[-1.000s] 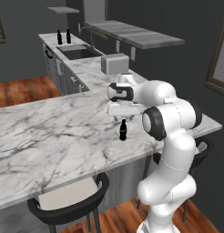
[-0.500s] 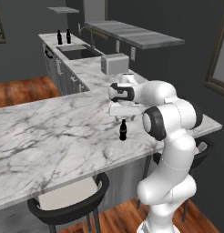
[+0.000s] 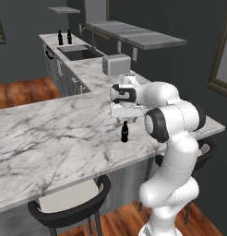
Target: Place the large bottle from the dining counter next to the other large bottle outside the sink, and place the small bottle from the dining counter next to the other small bottle inside the sink.
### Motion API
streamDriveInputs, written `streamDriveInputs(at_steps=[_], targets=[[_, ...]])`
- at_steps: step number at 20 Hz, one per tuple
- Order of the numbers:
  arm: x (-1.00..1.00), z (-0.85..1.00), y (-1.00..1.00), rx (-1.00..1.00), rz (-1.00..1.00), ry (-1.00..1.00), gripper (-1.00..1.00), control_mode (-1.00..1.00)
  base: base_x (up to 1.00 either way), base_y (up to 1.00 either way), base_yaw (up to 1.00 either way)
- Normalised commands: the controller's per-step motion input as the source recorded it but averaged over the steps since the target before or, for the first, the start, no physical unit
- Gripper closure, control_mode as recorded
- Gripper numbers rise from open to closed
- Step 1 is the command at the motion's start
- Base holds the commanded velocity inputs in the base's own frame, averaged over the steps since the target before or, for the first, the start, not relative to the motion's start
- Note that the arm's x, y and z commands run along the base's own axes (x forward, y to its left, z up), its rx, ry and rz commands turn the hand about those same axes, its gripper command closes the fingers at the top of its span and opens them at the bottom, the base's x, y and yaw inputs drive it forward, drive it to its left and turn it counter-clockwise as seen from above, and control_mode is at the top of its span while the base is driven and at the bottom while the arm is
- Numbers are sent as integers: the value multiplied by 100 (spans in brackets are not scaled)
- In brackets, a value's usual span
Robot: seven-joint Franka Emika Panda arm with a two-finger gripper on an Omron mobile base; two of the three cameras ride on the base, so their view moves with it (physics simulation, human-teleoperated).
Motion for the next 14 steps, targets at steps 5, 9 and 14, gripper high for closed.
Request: streamDriveInputs(at_steps=[5, 9, 14], targets=[[-7, 0, 0, 0, 0, 0, -100, -100, 0, 0, 0], [-1, -1, 0, 0, 0, 0, -100, -100, 0, 0, 0], [0, -13, 1, 0, 0, 0, -100, -100, 0, 0, 0]])
